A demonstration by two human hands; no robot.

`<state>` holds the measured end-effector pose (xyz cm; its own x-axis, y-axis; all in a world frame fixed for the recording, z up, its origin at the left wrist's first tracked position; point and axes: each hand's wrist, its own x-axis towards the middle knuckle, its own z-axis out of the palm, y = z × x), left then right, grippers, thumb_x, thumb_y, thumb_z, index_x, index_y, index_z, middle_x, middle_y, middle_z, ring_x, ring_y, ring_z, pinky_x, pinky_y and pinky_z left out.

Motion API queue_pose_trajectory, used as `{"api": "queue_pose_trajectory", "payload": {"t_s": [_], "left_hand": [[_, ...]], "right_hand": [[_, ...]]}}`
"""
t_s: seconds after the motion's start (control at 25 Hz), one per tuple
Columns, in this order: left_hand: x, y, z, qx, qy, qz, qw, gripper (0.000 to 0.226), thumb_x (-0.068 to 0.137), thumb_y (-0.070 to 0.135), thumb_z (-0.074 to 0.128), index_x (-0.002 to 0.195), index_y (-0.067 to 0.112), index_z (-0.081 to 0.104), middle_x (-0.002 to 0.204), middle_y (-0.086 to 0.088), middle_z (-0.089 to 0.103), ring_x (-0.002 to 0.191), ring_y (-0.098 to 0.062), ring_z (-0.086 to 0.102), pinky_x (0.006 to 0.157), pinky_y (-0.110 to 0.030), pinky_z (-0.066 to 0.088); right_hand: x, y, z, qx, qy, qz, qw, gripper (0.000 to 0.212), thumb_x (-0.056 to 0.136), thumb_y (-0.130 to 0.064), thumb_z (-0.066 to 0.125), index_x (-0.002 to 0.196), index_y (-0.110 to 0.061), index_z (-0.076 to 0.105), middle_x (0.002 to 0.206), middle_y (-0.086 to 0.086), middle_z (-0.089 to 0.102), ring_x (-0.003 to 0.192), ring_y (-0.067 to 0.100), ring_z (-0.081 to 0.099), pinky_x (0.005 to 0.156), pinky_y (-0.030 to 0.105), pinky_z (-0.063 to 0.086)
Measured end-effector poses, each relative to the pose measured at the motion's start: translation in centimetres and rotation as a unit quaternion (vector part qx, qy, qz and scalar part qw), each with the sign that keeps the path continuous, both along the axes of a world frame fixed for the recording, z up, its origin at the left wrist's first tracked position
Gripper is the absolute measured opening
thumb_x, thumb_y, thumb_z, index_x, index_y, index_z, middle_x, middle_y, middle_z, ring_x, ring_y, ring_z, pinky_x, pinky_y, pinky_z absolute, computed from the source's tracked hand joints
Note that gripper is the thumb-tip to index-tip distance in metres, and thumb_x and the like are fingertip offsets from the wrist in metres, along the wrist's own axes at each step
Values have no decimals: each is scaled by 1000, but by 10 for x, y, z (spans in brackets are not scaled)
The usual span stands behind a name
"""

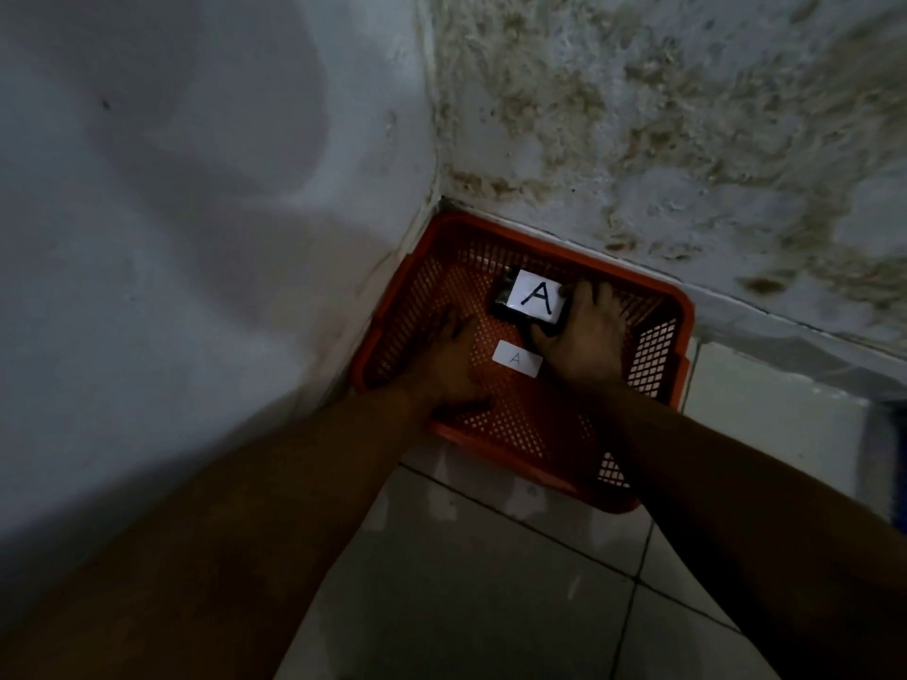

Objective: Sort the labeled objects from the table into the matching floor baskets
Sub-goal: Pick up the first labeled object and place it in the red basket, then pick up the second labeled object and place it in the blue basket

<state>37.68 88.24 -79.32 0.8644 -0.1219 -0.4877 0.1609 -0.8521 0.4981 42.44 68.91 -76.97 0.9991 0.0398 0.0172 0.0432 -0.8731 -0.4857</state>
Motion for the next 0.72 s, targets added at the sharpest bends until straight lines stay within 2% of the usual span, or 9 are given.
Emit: {"api": "queue_pose_trajectory", "payload": {"t_s": [0.08,0.12,0.2,0.24,0.36,0.48,0.6,0.64,0.72], "left_hand": [[-3,3,13,-63,-46,29,997,104,74,40,80,153,25,13,162,-10,9,147,-32,13,119,-48,18],[-5,5,23,-109,-84,50,989,87,80,37,75,150,23,27,158,-8,24,142,-30,25,117,-39,25],[-8,11,51,-175,-127,107,971,58,87,28,69,140,16,46,138,1,47,128,-24,44,101,-10,34],[-9,13,69,-180,-118,138,967,51,89,26,66,137,14,50,133,1,52,124,-24,48,94,-5,33],[-10,14,130,-174,-60,207,961,44,93,27,63,134,15,54,134,-4,57,124,-24,53,97,-21,38],[-22,-5,225,-213,-56,220,950,43,95,31,59,136,19,53,137,-4,55,124,-21,52,104,-32,42],[-39,-31,331,-216,-88,179,956,40,98,30,54,137,22,51,132,5,53,123,-17,51,94,-15,40],[-45,-39,363,-208,-95,160,960,40,98,29,53,138,22,51,135,4,52,125,-17,49,95,-14,39],[-56,-57,434,-189,-93,131,969,43,99,30,52,141,19,47,147,-4,46,134,-20,42,108,-25,34]], "right_hand": [[-5,-7,10,6,13,13,1000,64,69,-41,76,117,-9,50,117,15,52,106,34,50,86,45,42],[-8,-11,18,15,19,21,999,62,70,-42,73,117,-9,49,116,15,53,106,34,51,85,44,43],[-16,-22,43,32,37,45,998,59,75,-41,68,120,-9,48,118,16,55,109,35,52,87,43,43],[-21,-27,60,28,46,66,996,61,77,-41,65,125,-10,46,122,17,55,114,35,51,92,44,42],[-38,-41,123,-28,60,132,989,75,80,-49,57,142,-13,36,146,16,43,137,36,34,110,50,26],[-63,-53,217,-46,80,143,985,81,84,-58,49,149,-18,23,159,13,24,147,33,13,115,55,11],[-90,-73,320,-45,100,145,983,80,87,-63,41,151,-20,19,162,11,15,149,30,6,116,55,10],[-99,-81,350,-46,108,145,983,80,88,-63,40,151,-21,18,162,10,13,149,28,4,117,55,9],[-118,-102,420,-50,110,136,983,78,89,-63,39,152,-23,17,163,8,10,149,26,3,118,54,9]]}}
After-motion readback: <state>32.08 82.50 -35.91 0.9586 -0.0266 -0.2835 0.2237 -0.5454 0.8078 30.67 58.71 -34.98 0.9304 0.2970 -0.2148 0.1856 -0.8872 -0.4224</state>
